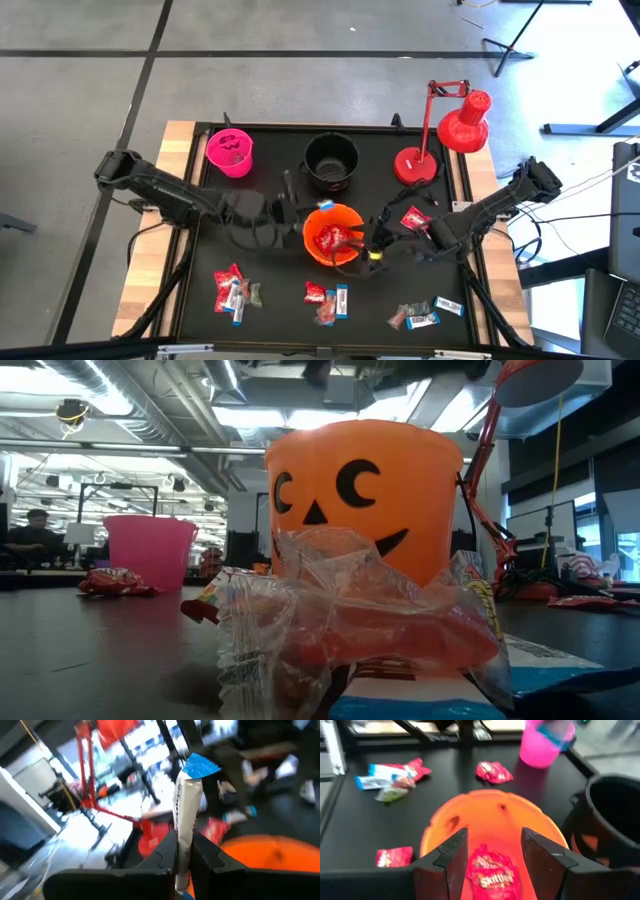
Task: Sort candy
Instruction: Put the white chocolate into the black bucket
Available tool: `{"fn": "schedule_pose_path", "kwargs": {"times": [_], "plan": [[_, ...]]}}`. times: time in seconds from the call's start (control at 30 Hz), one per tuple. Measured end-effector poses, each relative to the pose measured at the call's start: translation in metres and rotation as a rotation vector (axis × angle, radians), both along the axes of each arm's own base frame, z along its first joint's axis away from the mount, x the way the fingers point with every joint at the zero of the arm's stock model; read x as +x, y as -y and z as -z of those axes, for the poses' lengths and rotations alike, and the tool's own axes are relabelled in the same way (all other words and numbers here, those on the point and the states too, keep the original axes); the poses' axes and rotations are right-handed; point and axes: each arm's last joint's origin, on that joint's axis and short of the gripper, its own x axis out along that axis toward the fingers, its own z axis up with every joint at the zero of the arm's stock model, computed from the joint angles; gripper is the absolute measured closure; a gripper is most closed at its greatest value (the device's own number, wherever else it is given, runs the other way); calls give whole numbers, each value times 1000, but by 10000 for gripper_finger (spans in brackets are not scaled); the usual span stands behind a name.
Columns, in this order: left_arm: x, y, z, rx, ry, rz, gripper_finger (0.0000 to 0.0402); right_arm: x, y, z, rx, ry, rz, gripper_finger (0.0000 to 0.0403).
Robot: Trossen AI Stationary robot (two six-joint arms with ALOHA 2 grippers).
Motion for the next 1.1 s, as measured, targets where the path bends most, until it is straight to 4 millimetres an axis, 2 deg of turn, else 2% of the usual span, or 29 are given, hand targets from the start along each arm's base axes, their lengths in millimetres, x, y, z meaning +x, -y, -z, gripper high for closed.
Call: {"fn": "schedule_pose_path", "kwargs": {"times": [0.13, 0.27, 0.4, 0.57, 0.7, 0.87, 1.1], "plan": [[6, -39, -10, -28, 100, 62, 386, -6, -15, -9, -68, 46, -15, 226], [7, -86, -10, -95, 138, 16, 386, -14, -27, -20, -167, 96, 17, 226], [-1, -130, -10, -244, 192, -1, 386, -21, -34, -23, -258, 113, 38, 226], [-8, -169, -2, -535, 280, -134, 383, -21, -30, -20, -324, 75, 61, 226], [-3, -183, 15, -649, 243, -109, 369, -15, -20, -20, -320, 67, 90, 226], [6, -186, 33, -694, 200, -102, 353, -11, -11, -18, -328, 38, 106, 226], [8, -188, 38, -692, 188, -119, 304, -10, -9, -17, -318, 23, 93, 226]]}}
